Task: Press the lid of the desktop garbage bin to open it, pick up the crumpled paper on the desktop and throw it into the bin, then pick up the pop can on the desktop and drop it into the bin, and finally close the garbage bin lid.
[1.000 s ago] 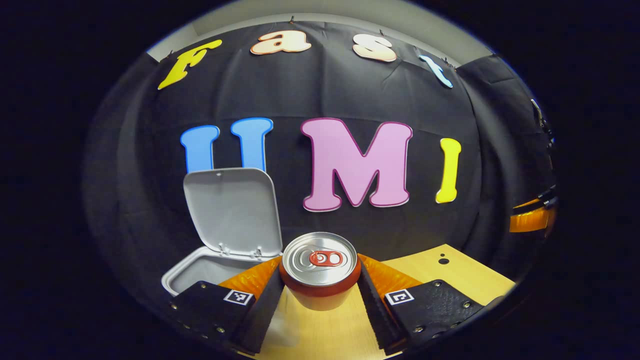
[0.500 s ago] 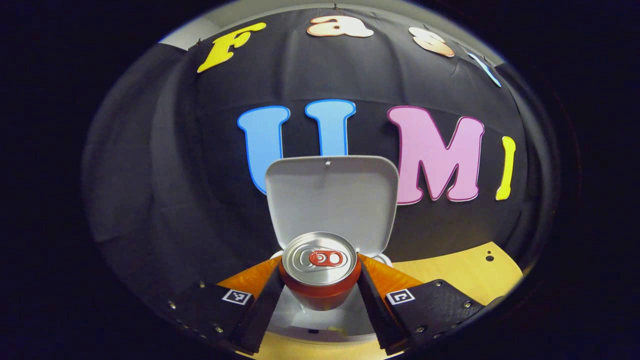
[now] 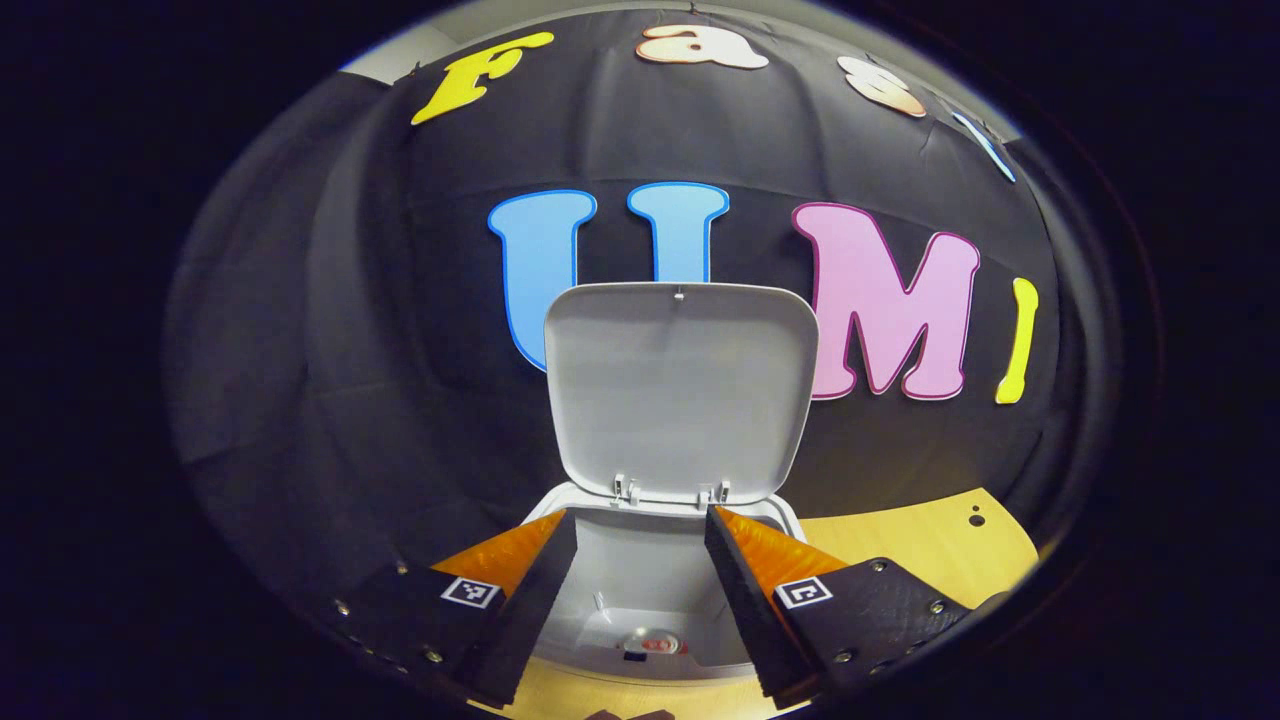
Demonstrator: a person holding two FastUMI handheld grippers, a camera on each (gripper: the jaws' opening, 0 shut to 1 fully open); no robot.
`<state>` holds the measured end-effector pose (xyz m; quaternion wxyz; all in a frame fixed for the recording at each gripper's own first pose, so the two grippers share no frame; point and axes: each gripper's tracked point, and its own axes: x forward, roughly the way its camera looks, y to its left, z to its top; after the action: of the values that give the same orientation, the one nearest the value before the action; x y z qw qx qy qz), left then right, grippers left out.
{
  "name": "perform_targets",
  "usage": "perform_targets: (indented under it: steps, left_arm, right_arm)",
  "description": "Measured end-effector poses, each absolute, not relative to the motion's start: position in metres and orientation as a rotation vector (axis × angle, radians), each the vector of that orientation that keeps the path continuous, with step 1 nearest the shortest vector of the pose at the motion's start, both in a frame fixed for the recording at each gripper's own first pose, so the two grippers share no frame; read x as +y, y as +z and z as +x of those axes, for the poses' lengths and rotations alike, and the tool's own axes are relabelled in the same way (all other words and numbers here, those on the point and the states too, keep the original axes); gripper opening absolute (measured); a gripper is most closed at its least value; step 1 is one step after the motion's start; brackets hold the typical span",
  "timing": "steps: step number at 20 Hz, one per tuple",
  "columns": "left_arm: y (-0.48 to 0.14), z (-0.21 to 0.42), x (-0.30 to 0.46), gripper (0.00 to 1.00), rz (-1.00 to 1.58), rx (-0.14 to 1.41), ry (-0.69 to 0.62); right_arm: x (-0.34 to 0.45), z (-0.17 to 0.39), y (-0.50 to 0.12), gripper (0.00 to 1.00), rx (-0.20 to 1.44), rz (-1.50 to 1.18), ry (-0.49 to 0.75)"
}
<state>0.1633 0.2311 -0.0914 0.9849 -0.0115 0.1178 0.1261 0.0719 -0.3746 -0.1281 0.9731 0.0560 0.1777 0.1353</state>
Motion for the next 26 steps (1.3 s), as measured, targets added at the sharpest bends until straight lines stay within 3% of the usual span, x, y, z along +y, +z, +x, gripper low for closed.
perform_targets:
  steps: [4,14,19,26]
  left_arm:
    - [-0.064,0.165,0.235,0.84,0.007,0.174,0.278]
    - [0.106,0.216,0.250,0.83,0.001,-0.190,0.213]
    - [0.063,0.253,0.249,0.83,0.023,-0.070,0.194]
    - [0.057,0.283,0.245,0.83,-0.009,-0.056,0.155]
  right_arm:
    - [-0.376,0.072,-0.127,0.98,0.359,0.113,0.271]
    - [-0.380,0.072,-0.139,0.98,0.382,0.134,0.274]
    - [-0.380,0.071,-0.141,0.99,0.387,0.136,0.285]
    - [-0.390,0.073,-0.155,0.99,0.426,0.127,0.289]
